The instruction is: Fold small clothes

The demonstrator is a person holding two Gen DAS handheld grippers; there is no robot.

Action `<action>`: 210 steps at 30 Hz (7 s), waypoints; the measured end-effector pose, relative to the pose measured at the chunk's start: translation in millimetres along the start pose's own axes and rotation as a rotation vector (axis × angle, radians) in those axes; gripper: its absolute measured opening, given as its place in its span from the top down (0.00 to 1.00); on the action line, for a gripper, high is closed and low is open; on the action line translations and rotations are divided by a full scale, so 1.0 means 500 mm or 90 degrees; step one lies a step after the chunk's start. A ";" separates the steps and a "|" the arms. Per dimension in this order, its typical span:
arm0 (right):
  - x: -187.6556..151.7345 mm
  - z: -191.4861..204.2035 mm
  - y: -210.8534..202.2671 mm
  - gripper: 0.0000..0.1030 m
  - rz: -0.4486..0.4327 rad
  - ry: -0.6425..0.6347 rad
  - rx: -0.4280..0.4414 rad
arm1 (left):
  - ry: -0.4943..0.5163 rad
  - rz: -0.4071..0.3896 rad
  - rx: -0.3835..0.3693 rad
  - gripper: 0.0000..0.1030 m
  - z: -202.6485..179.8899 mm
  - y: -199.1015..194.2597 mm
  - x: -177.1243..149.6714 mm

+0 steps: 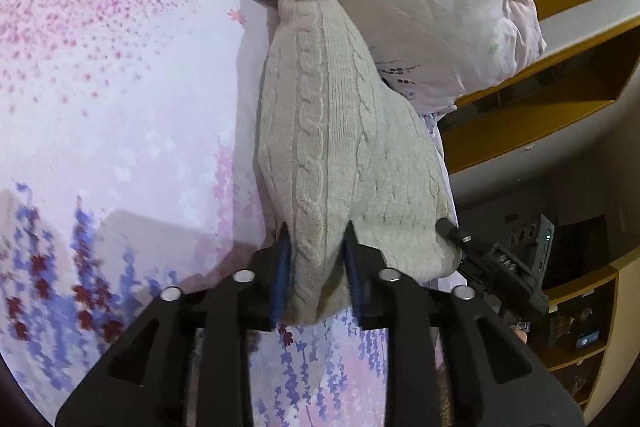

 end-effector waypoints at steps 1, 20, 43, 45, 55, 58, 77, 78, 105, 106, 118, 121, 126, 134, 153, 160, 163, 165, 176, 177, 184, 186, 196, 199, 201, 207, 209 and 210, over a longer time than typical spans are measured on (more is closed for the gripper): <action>0.014 -0.003 -0.002 0.47 -0.010 0.014 0.014 | 0.000 -0.002 0.001 0.64 -0.002 -0.003 0.007; 0.150 0.067 0.119 0.92 -0.038 -0.022 0.039 | 0.038 -0.016 0.066 0.39 -0.010 0.118 0.192; 0.052 -0.002 0.043 0.63 0.005 0.016 0.042 | 0.190 -0.042 0.089 0.33 -0.079 0.072 0.110; 0.040 0.003 0.044 0.87 0.002 -0.005 0.035 | 0.222 -0.051 0.120 0.33 -0.084 0.074 0.094; 0.030 -0.013 0.023 0.75 -0.024 0.016 0.021 | 0.252 -0.044 0.170 0.33 -0.071 0.087 0.055; 0.010 -0.013 -0.003 0.68 -0.023 0.011 0.032 | 0.253 -0.040 0.171 0.33 -0.069 0.082 0.050; -0.004 -0.027 -0.017 0.45 -0.022 0.054 0.063 | 0.156 -0.004 0.096 0.20 -0.066 0.094 0.043; 0.013 -0.025 -0.017 0.35 -0.028 0.064 0.072 | 0.142 -0.002 0.088 0.19 -0.065 0.094 0.052; 0.048 0.115 0.077 0.74 0.037 0.019 0.199 | 0.094 -0.002 -0.015 0.58 -0.079 0.100 0.108; 0.045 0.129 0.069 0.74 0.033 0.011 0.203 | 0.098 -0.003 -0.020 0.58 -0.080 0.090 0.108; -0.048 0.370 0.091 0.75 -0.008 -0.165 0.228 | 0.131 -0.075 0.035 0.56 0.026 -0.140 0.152; -0.087 0.386 0.175 0.73 0.039 -0.195 0.177 | 0.084 -0.080 0.080 0.53 0.105 -0.142 0.165; -0.110 0.349 0.230 0.58 0.107 -0.135 0.136 | -0.004 -0.069 0.076 0.45 0.198 -0.125 0.150; -0.124 0.336 0.154 0.57 0.109 -0.135 0.165 | 0.052 -0.074 0.102 0.44 0.176 -0.160 0.107; -0.149 0.358 0.049 0.63 -0.022 -0.274 0.104 | 0.136 -0.072 0.190 0.39 0.167 -0.191 0.021; -0.226 0.343 0.124 0.65 0.048 -0.357 -0.005 | 0.169 -0.075 0.240 0.37 0.183 -0.176 0.016; -0.226 0.351 0.120 0.54 0.035 -0.367 -0.014 | 0.189 -0.085 0.258 0.37 0.181 -0.173 0.017; -0.225 0.360 0.095 0.40 0.014 -0.370 -0.005 | 0.196 -0.102 0.257 0.36 0.173 -0.185 0.011; -0.252 0.345 -0.024 0.02 -0.091 -0.405 -0.069 | 0.303 -0.156 0.336 0.01 0.134 -0.263 -0.055; -0.259 0.342 -0.029 0.02 -0.096 -0.407 -0.074 | 0.303 -0.155 0.340 0.01 0.134 -0.265 -0.062; -0.330 0.317 -0.031 0.02 -0.045 -0.420 -0.105 | 0.294 -0.106 0.360 0.01 0.138 -0.261 -0.121; -0.344 0.313 -0.028 0.02 -0.034 -0.424 -0.113 | 0.303 -0.095 0.370 0.01 0.137 -0.256 -0.136; -0.390 0.289 0.003 0.02 0.017 -0.424 -0.149 | 0.301 -0.064 0.418 0.01 0.147 -0.240 -0.175; -0.391 0.282 0.008 0.02 0.025 -0.419 -0.154 | 0.298 -0.059 0.420 0.01 0.149 -0.237 -0.178; -0.391 0.277 0.010 0.02 0.031 -0.419 -0.162 | 0.298 -0.058 0.424 0.01 0.150 -0.234 -0.178; -0.393 0.265 0.015 0.02 0.056 -0.437 -0.179 | 0.296 -0.024 0.427 0.01 0.158 -0.228 -0.174; -0.392 0.261 0.017 0.02 0.063 -0.434 -0.175 | 0.286 -0.014 0.422 0.01 0.163 -0.228 -0.175; -0.392 0.259 0.018 0.02 0.067 -0.428 -0.172 | 0.281 -0.009 0.418 0.01 0.168 -0.228 -0.173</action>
Point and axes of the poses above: each gripper's, at about its wrist camera, not at the fingertips, and y roughly the way its jaws point, z to its left, x to its top, the point moved 8 cm from there along y, roughly the way its jaws point, and after that the axes turned 5 degrees about -z, right-handed, at the moved point
